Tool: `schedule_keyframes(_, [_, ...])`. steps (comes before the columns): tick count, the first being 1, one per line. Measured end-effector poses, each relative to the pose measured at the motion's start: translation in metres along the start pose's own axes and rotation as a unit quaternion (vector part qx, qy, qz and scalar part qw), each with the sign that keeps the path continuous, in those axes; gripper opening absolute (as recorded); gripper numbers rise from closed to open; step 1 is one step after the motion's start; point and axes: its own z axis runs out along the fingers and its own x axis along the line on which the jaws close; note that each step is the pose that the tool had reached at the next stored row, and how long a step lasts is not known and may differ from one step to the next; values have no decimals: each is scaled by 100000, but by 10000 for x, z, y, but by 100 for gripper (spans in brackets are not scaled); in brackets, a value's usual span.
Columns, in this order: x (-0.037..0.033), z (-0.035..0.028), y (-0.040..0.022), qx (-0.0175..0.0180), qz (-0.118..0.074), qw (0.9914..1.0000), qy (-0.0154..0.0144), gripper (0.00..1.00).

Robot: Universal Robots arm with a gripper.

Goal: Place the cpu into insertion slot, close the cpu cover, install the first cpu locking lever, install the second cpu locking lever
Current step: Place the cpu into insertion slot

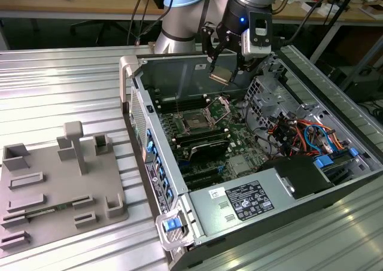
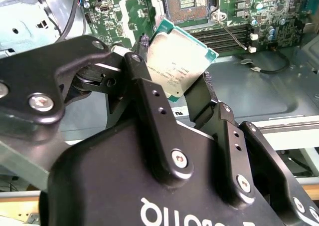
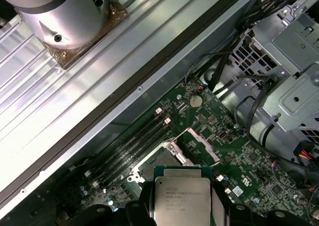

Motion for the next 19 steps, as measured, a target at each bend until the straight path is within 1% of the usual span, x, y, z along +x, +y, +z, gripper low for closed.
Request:
schedule_keyframes(1, [0,1,0,-3,201,100000,-18,55])
schedule_keyframes(3, [0,3,0,-27,1381,99990,-119,55])
schedule_keyframes(4, [0,5,-1,-50,2520,99968,-219,55])
schedule_keyframes(7, [0,11,-1,-86,4657,99891,-411,55])
schedule_keyframes(8, [0,13,-2,-93,5069,99870,-444,55])
schedule_keyframes(12, [1,29,-3,-124,7752,99697,-663,55])
schedule_keyframes(14, [0,37,-4,-142,8650,99622,-731,55])
schedule_keyframes(15, [0,41,-5,-145,9334,99560,-789,55])
schedule_keyframes(17, [0,47,-5,-149,10150,99480,-851,55])
schedule_keyframes(18, [0,51,-5,-156,10678,99424,-891,55])
schedule_keyframes(19, [0,56,-6,-162,11450,99338,-948,55])
